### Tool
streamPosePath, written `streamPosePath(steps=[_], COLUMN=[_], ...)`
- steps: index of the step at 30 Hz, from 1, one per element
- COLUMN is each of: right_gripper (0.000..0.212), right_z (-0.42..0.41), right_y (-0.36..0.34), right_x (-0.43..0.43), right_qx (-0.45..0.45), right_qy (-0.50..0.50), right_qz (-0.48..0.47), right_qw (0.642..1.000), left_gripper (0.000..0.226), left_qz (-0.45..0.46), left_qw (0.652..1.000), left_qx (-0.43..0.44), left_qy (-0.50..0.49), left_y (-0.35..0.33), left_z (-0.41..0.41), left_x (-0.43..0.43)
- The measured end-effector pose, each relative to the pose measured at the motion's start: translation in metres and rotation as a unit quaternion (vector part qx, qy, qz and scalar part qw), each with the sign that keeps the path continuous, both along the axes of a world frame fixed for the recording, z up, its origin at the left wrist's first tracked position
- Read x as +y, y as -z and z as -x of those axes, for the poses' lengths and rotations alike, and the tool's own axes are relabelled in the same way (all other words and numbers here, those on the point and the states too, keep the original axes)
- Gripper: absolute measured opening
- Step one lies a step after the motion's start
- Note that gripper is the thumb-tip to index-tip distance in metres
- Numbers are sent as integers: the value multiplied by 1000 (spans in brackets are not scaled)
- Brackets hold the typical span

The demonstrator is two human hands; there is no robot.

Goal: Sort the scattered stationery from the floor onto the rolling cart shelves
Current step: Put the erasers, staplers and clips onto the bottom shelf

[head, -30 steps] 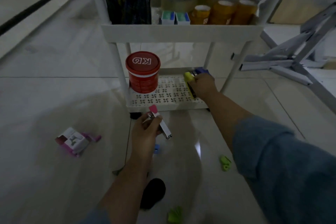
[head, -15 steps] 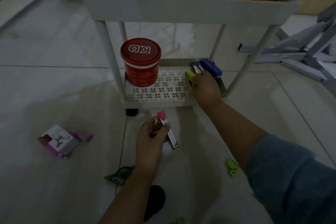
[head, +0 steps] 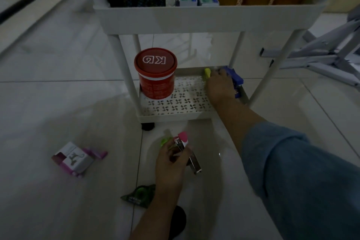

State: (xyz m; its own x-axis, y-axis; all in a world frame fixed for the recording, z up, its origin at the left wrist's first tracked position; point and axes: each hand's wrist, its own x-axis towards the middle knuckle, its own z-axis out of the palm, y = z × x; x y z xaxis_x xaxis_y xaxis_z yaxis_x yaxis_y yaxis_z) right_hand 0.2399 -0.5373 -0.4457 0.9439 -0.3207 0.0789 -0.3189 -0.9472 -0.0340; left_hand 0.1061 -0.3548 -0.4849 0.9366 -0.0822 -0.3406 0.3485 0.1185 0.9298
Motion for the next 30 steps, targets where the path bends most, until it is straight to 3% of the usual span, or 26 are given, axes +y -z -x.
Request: streamPosePath(steps=[3,6,8,10,12,13,15,17,20,24,28,30], right_gripper=[45,37,34,33,32,35,49,57,59,59,60,60], right_z=[18,75,124,161,181,186,192,198,199,199,198,198], right_y=[5,5,12,27,50,59,74,87,90,92,91,90], right_x=[-1,-4,-16,-43,-74,-85,-89,-86,-83,-86,-86,-86], right_qx=[-71,-277,-379,-395,-332,-259,-75,20,21,10,11,12], right_qy=[-28,-73,-30,71,184,225,250,235,234,235,240,238], right_qz=[-48,-112,-145,-182,-213,-226,-208,-175,-174,-166,-159,-163], right_qw=[996,951,914,898,900,912,943,956,956,958,958,957], left_gripper=[21,25,35,33,33,35,40,41,36,37,39,31], left_qz=[-16,-17,-19,-12,-5,-9,-59,-104,-180,-287,-345,-328], left_qw=[1000,999,995,987,976,972,965,962,949,906,869,866], left_qx=[-20,-51,-93,-157,-215,-233,-256,-251,-256,-291,-306,-313], left_qy=[4,3,14,13,1,-3,-5,5,33,107,180,211], left_y=[-9,-26,-44,-62,-77,-81,-74,-58,-35,-17,-14,-12], left_z=[3,-5,-17,-33,-55,-69,-97,-123,-148,-157,-155,-152], left_x=[-2,-7,-14,-27,-48,-59,-78,-93,-104,-108,-111,-111])
